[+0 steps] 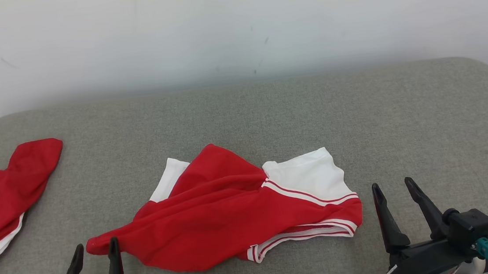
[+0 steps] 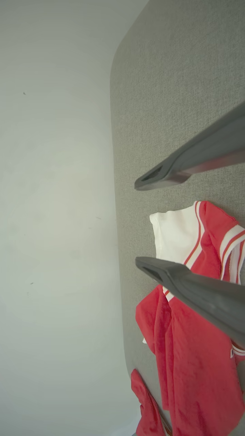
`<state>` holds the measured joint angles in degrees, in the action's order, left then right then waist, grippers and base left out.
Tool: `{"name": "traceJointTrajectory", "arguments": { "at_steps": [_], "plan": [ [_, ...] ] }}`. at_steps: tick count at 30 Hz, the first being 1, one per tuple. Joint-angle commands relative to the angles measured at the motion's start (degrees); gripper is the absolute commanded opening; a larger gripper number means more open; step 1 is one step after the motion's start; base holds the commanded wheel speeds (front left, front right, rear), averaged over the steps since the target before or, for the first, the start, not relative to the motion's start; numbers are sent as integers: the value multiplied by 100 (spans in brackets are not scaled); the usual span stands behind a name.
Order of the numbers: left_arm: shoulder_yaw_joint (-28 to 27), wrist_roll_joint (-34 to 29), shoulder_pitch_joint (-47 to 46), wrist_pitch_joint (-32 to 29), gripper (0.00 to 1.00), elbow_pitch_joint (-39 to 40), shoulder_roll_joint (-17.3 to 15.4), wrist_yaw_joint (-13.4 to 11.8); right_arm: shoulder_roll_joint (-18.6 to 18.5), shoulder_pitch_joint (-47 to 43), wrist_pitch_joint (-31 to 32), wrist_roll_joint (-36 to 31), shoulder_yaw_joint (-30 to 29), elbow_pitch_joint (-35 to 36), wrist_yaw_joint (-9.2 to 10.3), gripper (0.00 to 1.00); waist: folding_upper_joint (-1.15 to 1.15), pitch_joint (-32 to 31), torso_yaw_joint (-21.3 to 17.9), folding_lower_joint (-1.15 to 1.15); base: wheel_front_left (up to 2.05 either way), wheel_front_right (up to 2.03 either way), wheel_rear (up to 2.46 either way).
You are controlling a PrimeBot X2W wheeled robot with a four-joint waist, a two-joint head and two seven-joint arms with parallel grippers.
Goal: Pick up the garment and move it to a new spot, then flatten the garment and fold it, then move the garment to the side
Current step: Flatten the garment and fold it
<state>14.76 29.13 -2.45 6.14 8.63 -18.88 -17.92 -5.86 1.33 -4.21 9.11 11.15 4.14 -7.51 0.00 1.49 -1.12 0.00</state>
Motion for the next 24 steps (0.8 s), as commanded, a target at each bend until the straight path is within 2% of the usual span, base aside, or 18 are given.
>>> {"name": "traceJointTrajectory", "arguments": {
  "at_steps": [1,6,11,18,19,21,22,24],
  "plan": [
    [-33,72,-34,-38,100,-72,-27,37,-13,19,-12,6,14,-6,4,100,0,12,-7,0,0,0,0],
    [-216,736,-282,-312,100,-530,32,410,-13,72,-48,26,36,-24,4,100,0,112,-40,0,0,0,0],
    [-330,1116,-491,-415,100,-963,30,710,-19,134,-87,54,46,-46,4,100,0,221,-107,0,0,0,0],
    [-311,1349,-640,-474,100,-1261,65,938,-18,178,-137,87,-18,-77,4,100,0,345,-143,0,0,0,0],
    [-311,1349,-654,-462,76,-1290,66,956,-16,188,-142,94,-27,-78,4,100,0,363,-142,0,0,0,0],
    [-299,1338,-694,-437,11,-1345,63,984,-8,220,-150,107,-35,-94,4,100,0,388,-136,0,0,0,0],
    [-285,1301,-708,-429,0,-1367,46,975,-12,243,-154,104,-40,-100,4,100,0,398,-132,0,0,0,0],
    [-279,1298,-737,-394,0,-1375,64,997,-44,318,-157,144,-68,-118,4,100,0,433,-120,0,0,0,0]
  ]
}}
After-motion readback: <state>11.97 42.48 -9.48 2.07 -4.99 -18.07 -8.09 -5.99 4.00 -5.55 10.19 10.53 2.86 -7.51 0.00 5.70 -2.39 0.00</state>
